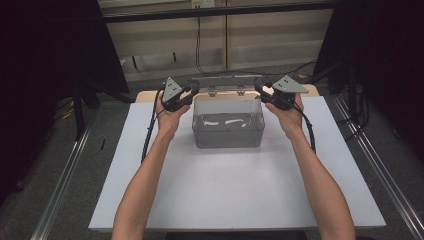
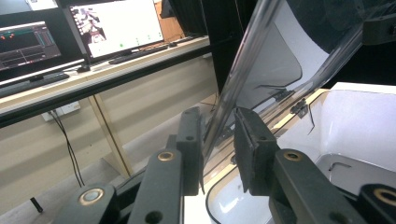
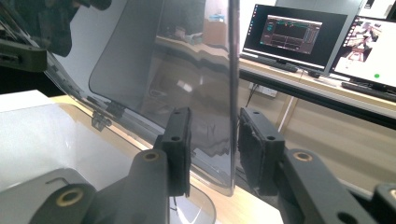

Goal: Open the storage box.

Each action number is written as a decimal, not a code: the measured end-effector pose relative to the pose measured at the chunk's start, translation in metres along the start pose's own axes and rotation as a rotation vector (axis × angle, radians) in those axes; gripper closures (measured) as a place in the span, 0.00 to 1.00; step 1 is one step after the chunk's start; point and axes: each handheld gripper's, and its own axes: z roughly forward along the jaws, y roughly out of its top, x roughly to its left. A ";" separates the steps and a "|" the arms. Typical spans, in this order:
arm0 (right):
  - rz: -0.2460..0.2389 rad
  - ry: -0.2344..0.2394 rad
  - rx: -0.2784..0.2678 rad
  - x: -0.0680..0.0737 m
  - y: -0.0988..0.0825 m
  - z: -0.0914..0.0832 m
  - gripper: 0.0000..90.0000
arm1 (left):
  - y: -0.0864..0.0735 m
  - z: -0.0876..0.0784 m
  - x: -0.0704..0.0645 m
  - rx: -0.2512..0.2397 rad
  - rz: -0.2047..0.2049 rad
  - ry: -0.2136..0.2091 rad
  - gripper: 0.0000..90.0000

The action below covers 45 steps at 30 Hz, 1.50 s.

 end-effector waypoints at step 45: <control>0.064 0.017 0.046 -0.013 -0.024 0.034 0.73 | 0.004 0.011 0.013 0.002 -0.045 0.019 0.85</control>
